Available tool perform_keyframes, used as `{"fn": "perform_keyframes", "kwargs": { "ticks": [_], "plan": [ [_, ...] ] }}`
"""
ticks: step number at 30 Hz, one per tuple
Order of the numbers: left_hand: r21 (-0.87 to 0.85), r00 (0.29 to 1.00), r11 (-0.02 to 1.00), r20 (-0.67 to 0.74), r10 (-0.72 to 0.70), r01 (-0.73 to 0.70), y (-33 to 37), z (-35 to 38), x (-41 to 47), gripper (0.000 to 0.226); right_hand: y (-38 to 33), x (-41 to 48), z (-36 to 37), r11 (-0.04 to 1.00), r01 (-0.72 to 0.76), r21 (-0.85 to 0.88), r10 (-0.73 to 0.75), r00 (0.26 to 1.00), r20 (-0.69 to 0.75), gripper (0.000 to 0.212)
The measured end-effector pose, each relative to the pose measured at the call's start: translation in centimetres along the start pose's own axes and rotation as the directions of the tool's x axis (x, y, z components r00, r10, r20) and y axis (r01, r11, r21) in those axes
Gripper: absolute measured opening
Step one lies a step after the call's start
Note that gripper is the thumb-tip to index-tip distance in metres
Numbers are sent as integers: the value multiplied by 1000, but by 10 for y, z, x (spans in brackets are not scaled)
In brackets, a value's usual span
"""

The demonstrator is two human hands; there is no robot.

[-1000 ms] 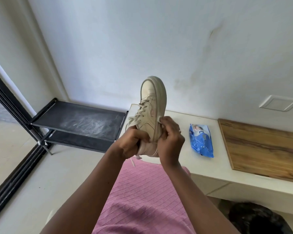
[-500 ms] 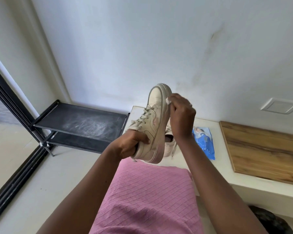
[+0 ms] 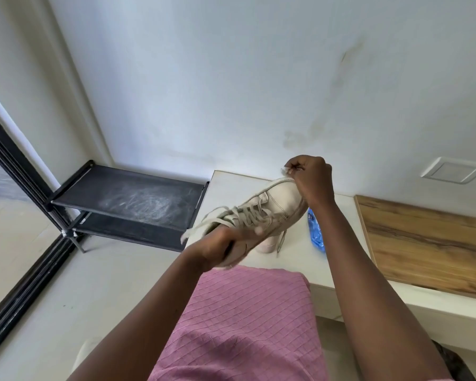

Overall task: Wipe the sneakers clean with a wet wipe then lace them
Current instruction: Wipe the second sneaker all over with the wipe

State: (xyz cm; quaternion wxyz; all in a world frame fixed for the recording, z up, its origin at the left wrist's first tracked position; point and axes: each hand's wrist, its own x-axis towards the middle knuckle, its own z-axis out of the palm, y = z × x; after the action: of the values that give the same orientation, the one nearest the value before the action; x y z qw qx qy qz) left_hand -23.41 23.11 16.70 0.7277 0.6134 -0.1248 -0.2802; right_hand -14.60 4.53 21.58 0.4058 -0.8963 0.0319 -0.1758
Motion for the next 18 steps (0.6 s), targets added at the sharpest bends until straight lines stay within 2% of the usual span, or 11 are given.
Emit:
{"fn": "perform_keyframes", "kwargs": {
  "ticks": [1,3,6,8,9,11,12,14,16,18],
  "plan": [
    [-201,1000,980,5,4,-3,-5,1,2,51,0,-1,1,999,13,-38,-12,1000,28,6],
    [-508,998,859,19,-64,64,-13,3,6,81,0,-4,3,995,28,-96,-22,997,69,7],
    [-733,980,657,65,-189,176,-22,3,9,100,4,-7,6,989,-5,-151,18,996,90,7],
    [-766,974,613,80,-211,196,-28,8,10,90,8,-9,10,974,-2,-226,31,992,125,12],
    [-746,971,635,64,-230,200,-29,12,11,77,11,-10,12,962,17,-272,27,987,160,14],
    [-632,969,752,-7,-247,187,-31,17,16,46,14,-17,14,937,71,-342,3,978,211,18],
    [-604,967,777,-37,-253,181,-33,18,20,40,16,-22,16,927,115,-357,-32,972,231,22],
    [-654,969,742,-57,-242,147,-28,15,25,50,18,-37,21,914,219,-343,-128,955,269,28],
    [-738,983,671,-53,-173,79,-25,10,25,46,17,-53,27,894,292,-339,-198,937,287,28],
    [-788,984,604,4,-180,114,-27,8,23,54,14,-62,30,861,306,-405,-174,927,331,25]
  ]
}}
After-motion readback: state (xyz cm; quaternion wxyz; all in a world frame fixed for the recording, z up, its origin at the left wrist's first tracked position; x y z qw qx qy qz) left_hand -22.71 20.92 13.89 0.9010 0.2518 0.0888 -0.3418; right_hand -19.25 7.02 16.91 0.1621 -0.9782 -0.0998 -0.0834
